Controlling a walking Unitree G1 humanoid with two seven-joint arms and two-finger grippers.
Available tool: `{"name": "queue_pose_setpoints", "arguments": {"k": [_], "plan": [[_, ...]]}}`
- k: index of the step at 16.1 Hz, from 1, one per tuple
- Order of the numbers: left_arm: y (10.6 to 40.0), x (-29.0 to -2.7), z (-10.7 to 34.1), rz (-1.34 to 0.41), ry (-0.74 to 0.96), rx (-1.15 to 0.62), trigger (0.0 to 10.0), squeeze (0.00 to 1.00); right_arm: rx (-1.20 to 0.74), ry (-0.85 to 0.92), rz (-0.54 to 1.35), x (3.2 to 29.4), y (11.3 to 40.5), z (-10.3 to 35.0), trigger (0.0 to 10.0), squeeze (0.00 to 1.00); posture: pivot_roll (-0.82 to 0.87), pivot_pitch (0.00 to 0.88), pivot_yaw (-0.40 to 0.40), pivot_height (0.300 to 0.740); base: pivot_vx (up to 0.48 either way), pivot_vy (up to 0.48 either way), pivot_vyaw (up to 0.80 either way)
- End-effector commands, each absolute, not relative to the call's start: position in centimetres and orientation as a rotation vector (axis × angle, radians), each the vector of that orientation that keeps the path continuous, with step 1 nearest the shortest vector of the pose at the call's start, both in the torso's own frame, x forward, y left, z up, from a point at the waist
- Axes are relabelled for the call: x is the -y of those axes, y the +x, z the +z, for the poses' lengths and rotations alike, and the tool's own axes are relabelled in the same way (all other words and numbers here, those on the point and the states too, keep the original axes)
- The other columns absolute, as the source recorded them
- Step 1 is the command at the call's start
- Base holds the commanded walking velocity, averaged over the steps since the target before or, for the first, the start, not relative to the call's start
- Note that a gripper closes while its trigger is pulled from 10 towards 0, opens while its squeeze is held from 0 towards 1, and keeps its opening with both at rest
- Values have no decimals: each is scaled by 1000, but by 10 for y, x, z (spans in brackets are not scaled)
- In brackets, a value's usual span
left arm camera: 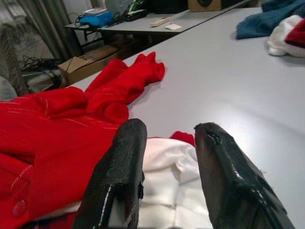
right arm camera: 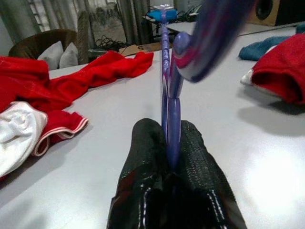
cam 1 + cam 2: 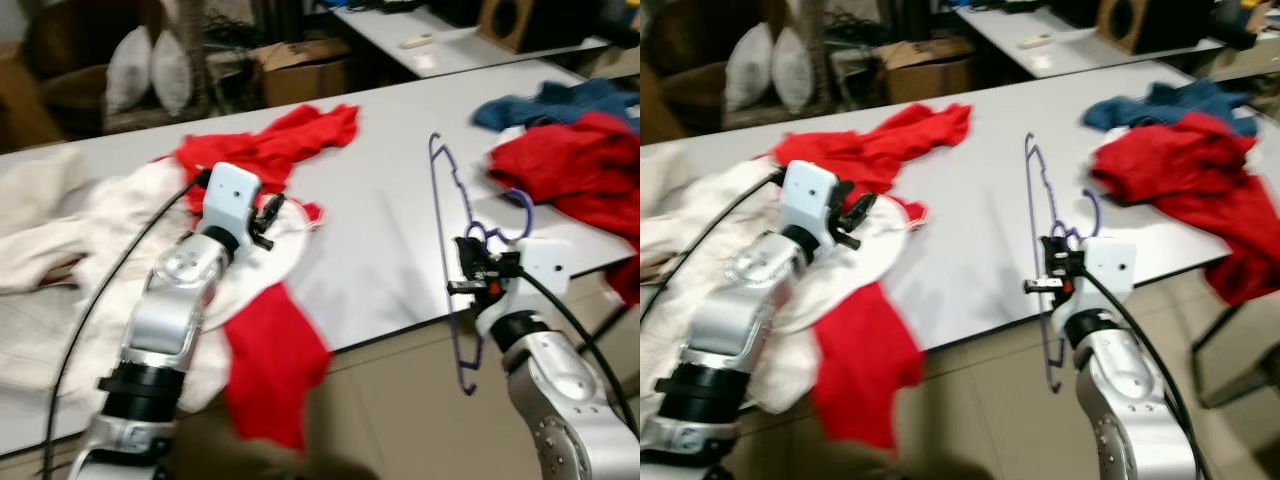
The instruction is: Hang hanger
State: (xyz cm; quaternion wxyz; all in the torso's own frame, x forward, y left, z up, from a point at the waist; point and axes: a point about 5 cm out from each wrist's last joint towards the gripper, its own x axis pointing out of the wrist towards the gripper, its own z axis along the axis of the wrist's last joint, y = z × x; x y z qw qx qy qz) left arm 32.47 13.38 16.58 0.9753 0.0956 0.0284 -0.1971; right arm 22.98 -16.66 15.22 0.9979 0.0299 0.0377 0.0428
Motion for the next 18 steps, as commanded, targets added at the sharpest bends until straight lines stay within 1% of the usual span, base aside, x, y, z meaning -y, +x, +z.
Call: {"name": "queue_pose_setpoints", "arguments": {"k": [1, 3, 8, 9, 13, 16, 17, 18], "plan": [[326, -131, 166, -393, 202, -53, 10000, 0, -64, 41, 77, 173, 230, 155, 10000, 0, -66, 0, 79, 740, 0, -480, 0], [328, -134, 165, -355, 171, -56, 10000, 0, -67, 27, 87, 175, 231, 155, 10000, 0, -63, 0, 71, 740, 0, 0, 0], [332, -148, 153, -253, 218, -130, 10000, 0, -124, -45, 166, 184, 239, 152, 10000, 0, -49, 0, 41, 740, 0, 0, 0], [332, -151, 152, -238, 186, -143, 10000, 1000, -137, -53, 194, 186, 241, 151, 10000, 0, -43, 0, 31, 740, 0, 0, 0], [337, -154, 157, -208, 136, -113, 10000, 1000, -139, -43, 192, 187, 248, 150, 10000, 0, -19, 0, 11, 740, 0, 0, 0], [350, -162, 162, -106, 211, -98, 10000, 1000, -141, -33, 209, 182, 250, 148, 10000, 0, -5, 0, -3, 740, 0, 0, 0], [358, -167, 163, -69, 211, -99, 10000, 1000, -139, -31, 218, 180, 252, 149, 10000, 0, -5, 0, -2, 740, 0, 0, 0], [358, -167, 163, -69, 211, -99, 10000, 1000, -139, -31, 218, 180, 252, 149, 10000, 0, -5, 0, -2, 740, 0, 0, 0]]}}
